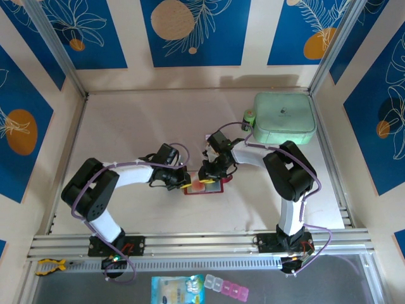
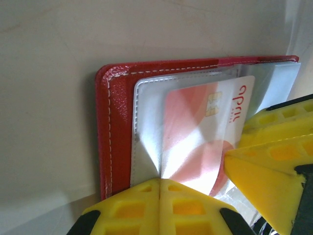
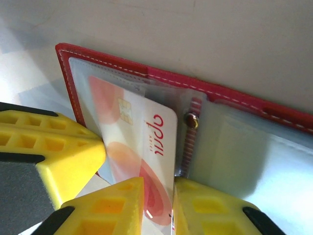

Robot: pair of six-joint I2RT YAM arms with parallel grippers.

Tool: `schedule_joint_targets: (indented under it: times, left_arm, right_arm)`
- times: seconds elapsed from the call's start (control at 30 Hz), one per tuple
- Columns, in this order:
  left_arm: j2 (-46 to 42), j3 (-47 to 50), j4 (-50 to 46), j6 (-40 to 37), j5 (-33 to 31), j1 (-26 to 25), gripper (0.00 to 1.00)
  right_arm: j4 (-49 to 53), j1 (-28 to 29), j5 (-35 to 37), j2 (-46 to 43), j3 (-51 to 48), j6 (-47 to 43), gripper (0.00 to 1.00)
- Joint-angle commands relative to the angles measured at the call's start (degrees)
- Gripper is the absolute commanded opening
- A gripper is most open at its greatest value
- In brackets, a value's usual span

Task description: Take the credit cards out of the card holder

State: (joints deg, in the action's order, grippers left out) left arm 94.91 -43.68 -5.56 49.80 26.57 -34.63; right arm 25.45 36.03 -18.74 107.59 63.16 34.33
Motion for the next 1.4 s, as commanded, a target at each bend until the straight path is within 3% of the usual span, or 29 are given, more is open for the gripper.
schedule_joint_targets:
  times: [0.0,0.33,0.67,0.97,1.37]
  left_arm:
    - [1.34,-0.46,-3.13,-0.93,-1.00,-0.28,0.00]
    - [1.31,-0.33,-3.14,-0.93,-1.11,-0.35,0.00]
    - [1.19,-0.19,-3.06,-0.85,-1.17,-0.34,0.00]
    - [0.89,0.07,-3.13,-0.76,-1.36,-0.30,0.00]
    - [0.10,-0.09,-3.49,-1.02,-1.99,-0.15,0.00]
  right_arm:
    - [-2.33,-0.81,-3.96,-2.44,-1.86,1.15,0.22]
    - [-6.88,-2.15,-7.72,-3.80,-4.79,2.70,0.14]
    - [-9.11,-2.37,-9.52,-2.46,-5.66,2.81,0.15]
    - [-8.03,-3.04,-6.87,-4.04,-7.07,1.48,0.07]
    - [0.59,-5.57,-2.22,-9.74,-7.36,-3.35,0.06]
